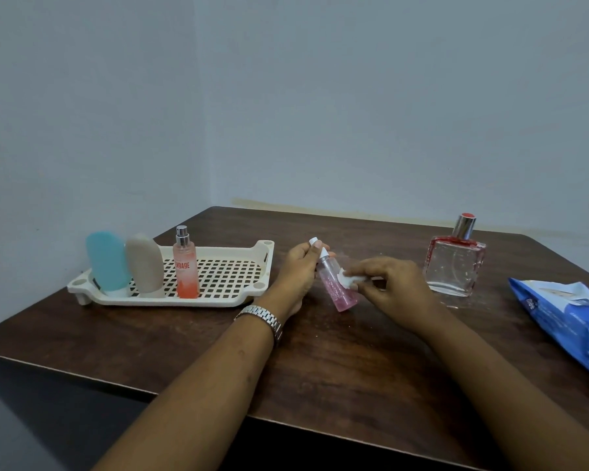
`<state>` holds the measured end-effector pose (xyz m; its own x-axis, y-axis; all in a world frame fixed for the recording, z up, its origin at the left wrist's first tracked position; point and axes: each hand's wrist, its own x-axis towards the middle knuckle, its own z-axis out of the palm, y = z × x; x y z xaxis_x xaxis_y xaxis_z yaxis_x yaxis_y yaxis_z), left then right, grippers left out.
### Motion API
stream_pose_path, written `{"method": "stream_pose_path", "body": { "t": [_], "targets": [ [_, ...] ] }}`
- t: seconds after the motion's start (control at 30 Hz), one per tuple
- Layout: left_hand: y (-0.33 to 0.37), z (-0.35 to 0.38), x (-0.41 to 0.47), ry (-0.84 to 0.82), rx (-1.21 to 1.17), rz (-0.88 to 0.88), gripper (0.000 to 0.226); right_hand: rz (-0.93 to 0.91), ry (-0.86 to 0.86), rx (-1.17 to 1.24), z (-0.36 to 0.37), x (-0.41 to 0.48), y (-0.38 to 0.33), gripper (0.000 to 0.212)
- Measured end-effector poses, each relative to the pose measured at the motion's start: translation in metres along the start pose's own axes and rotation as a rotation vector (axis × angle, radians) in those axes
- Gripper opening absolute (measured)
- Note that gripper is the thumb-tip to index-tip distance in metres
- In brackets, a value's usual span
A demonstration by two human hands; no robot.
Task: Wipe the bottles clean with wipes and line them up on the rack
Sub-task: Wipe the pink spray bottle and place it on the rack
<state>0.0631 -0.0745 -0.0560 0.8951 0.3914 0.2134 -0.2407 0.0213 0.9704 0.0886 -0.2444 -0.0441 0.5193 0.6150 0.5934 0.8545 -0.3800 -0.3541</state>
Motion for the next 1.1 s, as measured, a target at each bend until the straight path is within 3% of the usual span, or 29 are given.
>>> {"method": "stream_pose_path", "body": {
  "t": [0.63,0.8,0.97,1.1],
  "targets": [
    [-0.007,-0.004,0.005,0.039,0.041,0.009,0.025,-0.062,-0.168,-0.071,-0.003,0.0,-0.014,0.016],
    [-0.006,-0.003,0.005,0.047,0.036,-0.003,0.025,-0.019,-0.083,-0.066,-0.002,0.003,-0.008,0.012],
    [-0.004,-0.003,0.006,0.063,0.013,-0.011,0.026,-0.017,-0.17,-0.048,-0.002,0.002,-0.013,0.008],
    [-0.005,-0.002,0.008,0.086,-0.001,-0.033,0.028,0.063,-0.129,-0.045,-0.003,0.002,-0.007,0.006]
  ]
}}
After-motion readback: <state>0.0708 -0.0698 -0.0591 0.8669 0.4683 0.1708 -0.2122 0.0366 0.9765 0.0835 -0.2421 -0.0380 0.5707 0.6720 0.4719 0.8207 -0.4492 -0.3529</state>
